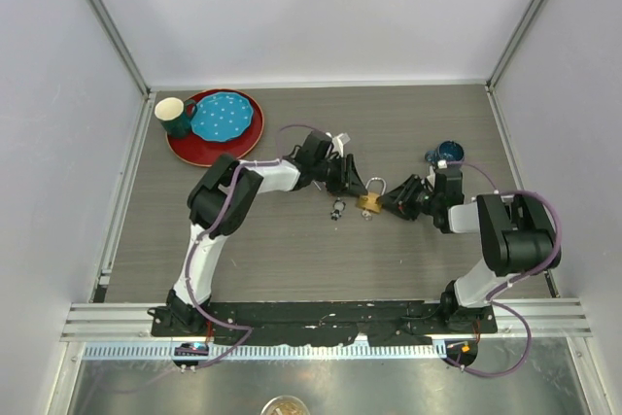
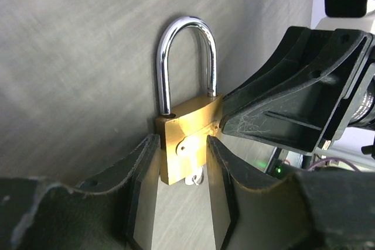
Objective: Lock with the key
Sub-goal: Adjust the lock at the center of the board, then pick up the lock from the center of the board.
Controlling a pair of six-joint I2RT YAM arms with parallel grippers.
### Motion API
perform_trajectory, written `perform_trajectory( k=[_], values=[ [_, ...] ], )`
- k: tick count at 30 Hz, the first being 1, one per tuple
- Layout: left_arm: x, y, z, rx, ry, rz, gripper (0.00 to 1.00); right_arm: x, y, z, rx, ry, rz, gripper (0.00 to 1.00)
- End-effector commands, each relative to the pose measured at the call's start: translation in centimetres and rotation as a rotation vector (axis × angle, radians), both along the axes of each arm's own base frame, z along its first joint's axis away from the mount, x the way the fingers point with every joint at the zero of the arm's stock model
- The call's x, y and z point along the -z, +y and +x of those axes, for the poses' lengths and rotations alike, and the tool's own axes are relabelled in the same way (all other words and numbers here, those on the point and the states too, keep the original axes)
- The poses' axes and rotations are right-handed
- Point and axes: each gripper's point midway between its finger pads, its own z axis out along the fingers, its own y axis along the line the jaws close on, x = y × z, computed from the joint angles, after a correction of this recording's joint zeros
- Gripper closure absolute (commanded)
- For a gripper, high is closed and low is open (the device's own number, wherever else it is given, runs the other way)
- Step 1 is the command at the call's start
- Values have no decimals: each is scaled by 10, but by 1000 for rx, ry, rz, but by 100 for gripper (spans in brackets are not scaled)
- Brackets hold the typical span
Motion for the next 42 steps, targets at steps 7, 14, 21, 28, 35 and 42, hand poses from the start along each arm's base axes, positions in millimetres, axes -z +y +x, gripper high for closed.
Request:
perform_trajectory(
  k=[7, 14, 21, 28, 35, 42],
  values=[
    [-6, 5, -73, 7, -37, 120, 46, 12, -24, -73, -55, 147, -265, 43],
    [-5, 5, -54, 8, -82, 219, 36, 0, -40, -58, -33, 116, -355, 39],
    [-4, 6, -29, -42, -103, 245, 37, 0, -48, -30, -45, 90, -316, 43],
    [12, -5, -20, -16, -56, 237, 52, 16, -37, -18, -27, 136, -192, 48],
    [27, -3, -25, -7, -25, 253, 66, 27, -29, -20, -57, 168, -138, 54],
    [32, -13, -28, 12, 6, 196, 73, 33, -14, -27, -101, 179, -54, 59]
  ],
)
